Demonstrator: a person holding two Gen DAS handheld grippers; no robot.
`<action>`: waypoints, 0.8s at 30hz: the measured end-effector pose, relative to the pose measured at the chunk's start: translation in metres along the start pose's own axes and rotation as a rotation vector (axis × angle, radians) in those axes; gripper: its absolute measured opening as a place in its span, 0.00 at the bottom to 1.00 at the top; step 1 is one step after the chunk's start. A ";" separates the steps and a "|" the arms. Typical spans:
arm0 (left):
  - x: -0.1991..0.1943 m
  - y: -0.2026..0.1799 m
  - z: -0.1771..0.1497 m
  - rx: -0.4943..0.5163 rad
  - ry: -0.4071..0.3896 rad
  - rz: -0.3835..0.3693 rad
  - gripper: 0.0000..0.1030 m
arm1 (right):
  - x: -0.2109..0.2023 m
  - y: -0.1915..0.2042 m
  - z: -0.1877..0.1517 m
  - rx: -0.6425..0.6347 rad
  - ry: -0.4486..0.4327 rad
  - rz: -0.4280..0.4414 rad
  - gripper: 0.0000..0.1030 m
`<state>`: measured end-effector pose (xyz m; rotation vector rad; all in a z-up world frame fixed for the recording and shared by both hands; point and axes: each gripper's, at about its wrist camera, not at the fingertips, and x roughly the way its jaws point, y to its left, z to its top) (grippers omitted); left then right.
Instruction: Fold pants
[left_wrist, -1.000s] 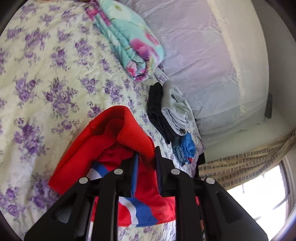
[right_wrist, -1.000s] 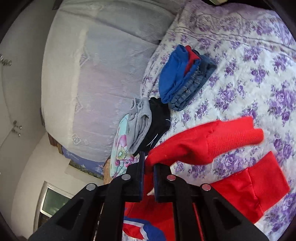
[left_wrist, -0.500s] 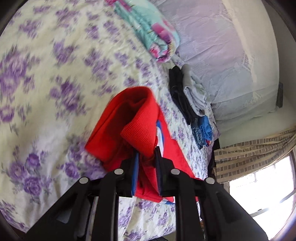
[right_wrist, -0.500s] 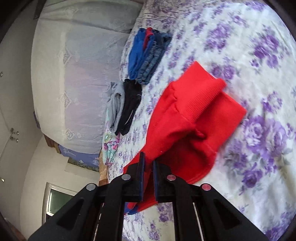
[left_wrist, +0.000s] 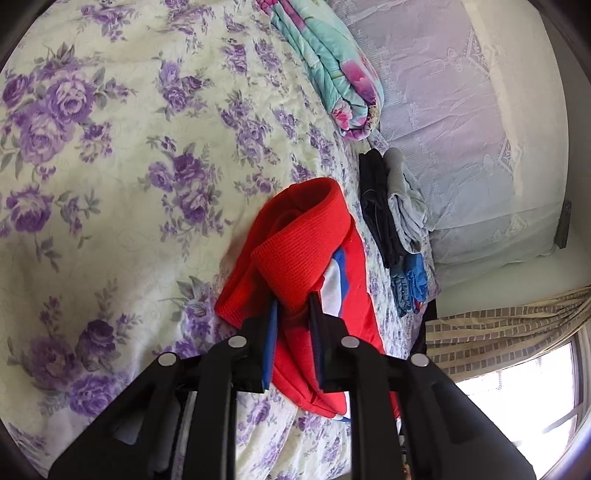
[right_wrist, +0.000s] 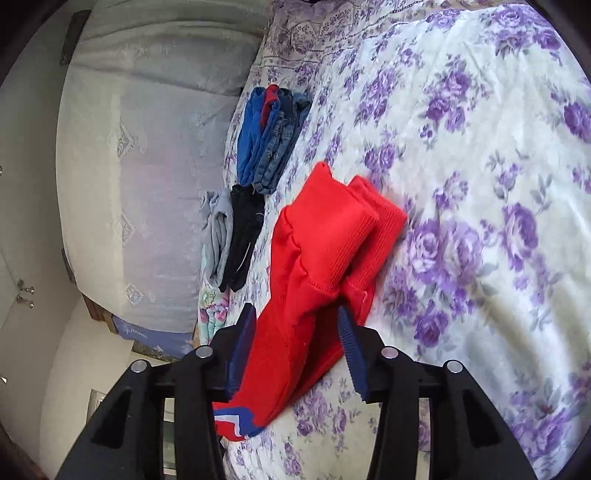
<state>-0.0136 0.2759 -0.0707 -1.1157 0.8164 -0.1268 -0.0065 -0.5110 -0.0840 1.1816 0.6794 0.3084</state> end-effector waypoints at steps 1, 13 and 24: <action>0.001 0.000 0.000 -0.003 0.000 -0.001 0.15 | 0.001 0.000 0.002 0.012 0.001 0.003 0.45; 0.002 -0.008 -0.005 0.066 -0.035 0.060 0.15 | 0.006 0.019 0.002 -0.072 -0.083 -0.011 0.16; -0.007 -0.004 -0.003 0.062 -0.053 0.085 0.24 | -0.016 -0.023 -0.002 0.063 -0.067 -0.020 0.49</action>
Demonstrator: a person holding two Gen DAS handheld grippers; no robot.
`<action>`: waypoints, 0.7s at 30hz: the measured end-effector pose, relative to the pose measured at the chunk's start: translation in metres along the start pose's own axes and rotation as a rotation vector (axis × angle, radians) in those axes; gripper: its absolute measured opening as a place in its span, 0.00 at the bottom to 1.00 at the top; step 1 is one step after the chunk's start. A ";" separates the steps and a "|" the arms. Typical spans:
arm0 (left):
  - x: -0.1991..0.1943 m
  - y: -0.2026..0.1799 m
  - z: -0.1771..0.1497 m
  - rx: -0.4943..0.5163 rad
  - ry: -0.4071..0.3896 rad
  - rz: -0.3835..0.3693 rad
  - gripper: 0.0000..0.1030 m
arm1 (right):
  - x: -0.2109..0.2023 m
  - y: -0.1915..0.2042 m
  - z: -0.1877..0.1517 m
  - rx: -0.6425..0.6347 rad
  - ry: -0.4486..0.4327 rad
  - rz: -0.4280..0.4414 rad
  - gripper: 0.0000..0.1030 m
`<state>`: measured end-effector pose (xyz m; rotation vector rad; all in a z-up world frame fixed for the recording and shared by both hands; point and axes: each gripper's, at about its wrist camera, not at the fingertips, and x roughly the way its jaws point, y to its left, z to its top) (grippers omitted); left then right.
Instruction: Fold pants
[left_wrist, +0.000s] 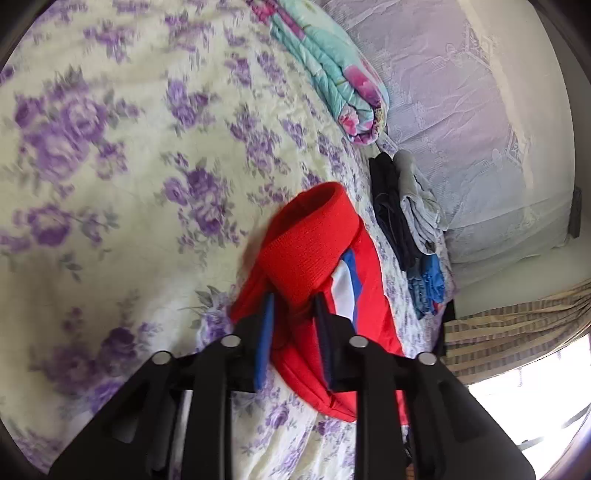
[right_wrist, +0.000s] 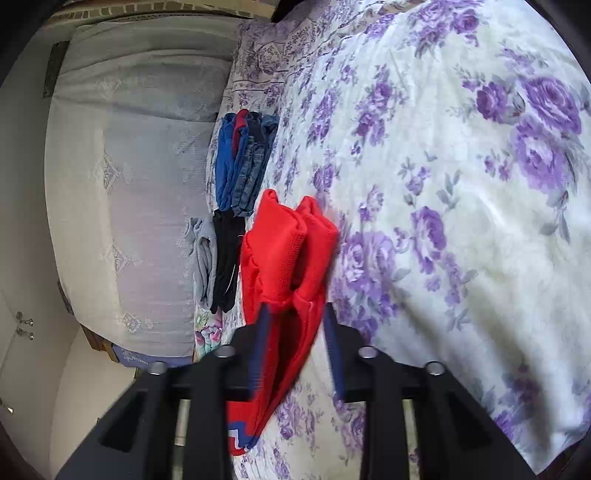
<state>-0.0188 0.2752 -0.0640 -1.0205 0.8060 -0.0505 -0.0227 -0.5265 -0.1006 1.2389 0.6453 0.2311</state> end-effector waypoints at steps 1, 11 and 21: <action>-0.007 -0.004 -0.002 0.019 -0.023 0.026 0.24 | 0.003 0.005 0.000 -0.010 -0.001 -0.013 0.52; -0.028 -0.066 -0.038 0.280 -0.089 0.065 0.24 | 0.053 0.025 0.009 -0.024 -0.044 -0.107 0.69; 0.066 -0.095 -0.056 0.360 0.012 0.145 0.40 | 0.046 0.071 0.042 -0.263 -0.076 0.018 0.25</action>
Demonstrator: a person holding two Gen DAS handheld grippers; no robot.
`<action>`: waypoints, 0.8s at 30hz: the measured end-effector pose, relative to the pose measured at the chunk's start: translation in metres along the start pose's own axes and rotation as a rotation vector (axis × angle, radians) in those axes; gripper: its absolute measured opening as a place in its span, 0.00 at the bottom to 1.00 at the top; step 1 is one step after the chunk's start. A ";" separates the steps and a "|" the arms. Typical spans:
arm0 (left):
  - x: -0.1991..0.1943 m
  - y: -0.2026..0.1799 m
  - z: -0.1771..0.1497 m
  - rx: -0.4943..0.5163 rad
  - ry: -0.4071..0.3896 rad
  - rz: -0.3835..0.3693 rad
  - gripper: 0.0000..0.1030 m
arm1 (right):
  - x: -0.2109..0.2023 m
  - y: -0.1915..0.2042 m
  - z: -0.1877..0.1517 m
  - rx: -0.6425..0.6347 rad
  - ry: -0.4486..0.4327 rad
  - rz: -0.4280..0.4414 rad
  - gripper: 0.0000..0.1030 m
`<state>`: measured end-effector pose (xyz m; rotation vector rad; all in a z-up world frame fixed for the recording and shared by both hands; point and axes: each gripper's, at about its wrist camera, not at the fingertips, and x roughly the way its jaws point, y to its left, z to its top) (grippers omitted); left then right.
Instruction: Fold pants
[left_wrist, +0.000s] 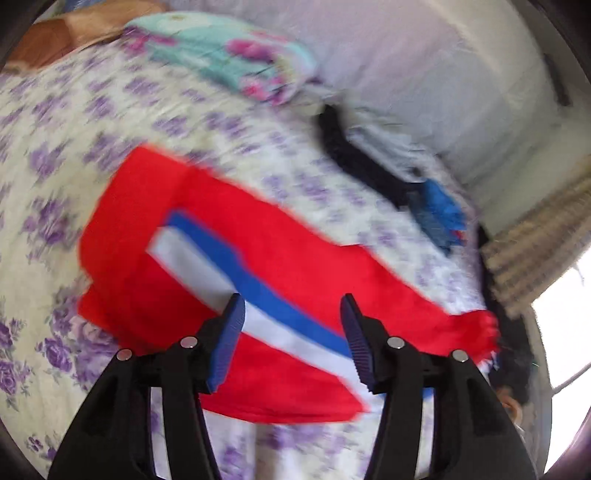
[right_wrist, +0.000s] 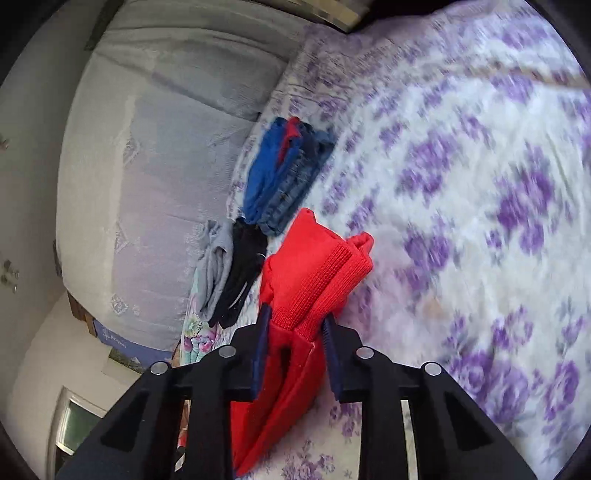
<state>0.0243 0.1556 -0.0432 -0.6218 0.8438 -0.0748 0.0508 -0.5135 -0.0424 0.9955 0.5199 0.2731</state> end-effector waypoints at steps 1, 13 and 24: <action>0.007 0.013 -0.003 -0.053 0.014 -0.013 0.36 | -0.002 -0.001 0.001 0.002 0.000 0.003 0.25; -0.029 0.020 0.021 -0.054 -0.074 -0.010 0.47 | -0.023 -0.046 -0.018 0.036 0.011 -0.160 0.30; -0.041 0.015 0.014 -0.008 -0.172 -0.012 0.42 | 0.035 0.099 -0.041 -0.290 0.179 0.052 0.65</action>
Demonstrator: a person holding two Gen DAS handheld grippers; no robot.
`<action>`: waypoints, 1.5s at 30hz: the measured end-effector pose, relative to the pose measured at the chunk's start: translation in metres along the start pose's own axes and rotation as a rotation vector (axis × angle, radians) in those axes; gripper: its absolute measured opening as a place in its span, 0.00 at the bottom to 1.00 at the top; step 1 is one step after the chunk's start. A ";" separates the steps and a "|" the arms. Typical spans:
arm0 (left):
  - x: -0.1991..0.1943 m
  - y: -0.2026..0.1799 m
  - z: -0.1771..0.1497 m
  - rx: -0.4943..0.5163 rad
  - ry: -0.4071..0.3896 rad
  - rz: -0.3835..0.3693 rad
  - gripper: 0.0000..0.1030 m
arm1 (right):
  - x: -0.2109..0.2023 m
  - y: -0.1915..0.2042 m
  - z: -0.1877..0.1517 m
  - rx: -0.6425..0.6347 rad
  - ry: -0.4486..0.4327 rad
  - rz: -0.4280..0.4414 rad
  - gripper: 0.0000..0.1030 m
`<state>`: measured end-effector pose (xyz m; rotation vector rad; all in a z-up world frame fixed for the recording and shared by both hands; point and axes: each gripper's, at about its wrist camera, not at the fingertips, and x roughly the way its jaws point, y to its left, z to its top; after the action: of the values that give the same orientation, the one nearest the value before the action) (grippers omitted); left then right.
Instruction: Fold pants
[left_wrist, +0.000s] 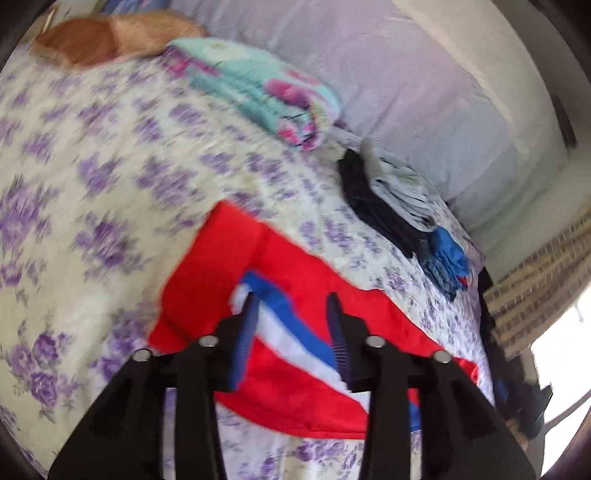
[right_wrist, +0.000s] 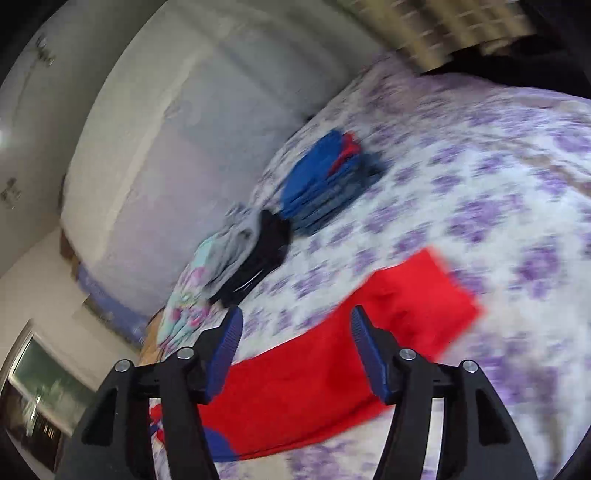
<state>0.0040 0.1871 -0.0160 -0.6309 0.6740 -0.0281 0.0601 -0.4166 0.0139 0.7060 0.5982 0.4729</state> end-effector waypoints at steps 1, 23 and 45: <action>0.004 -0.011 -0.001 0.054 -0.005 0.008 0.44 | 0.030 0.020 -0.004 -0.024 0.089 0.076 0.66; 0.129 -0.109 -0.060 0.265 0.347 -0.208 0.69 | 0.308 0.096 0.004 -0.054 0.823 0.361 0.84; 0.129 -0.119 -0.076 0.397 0.299 -0.250 0.90 | 0.351 0.095 -0.036 -0.200 1.176 0.398 0.86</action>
<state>0.0810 0.0211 -0.0701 -0.3247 0.8453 -0.4857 0.2755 -0.1305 -0.0608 0.2872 1.4882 1.3264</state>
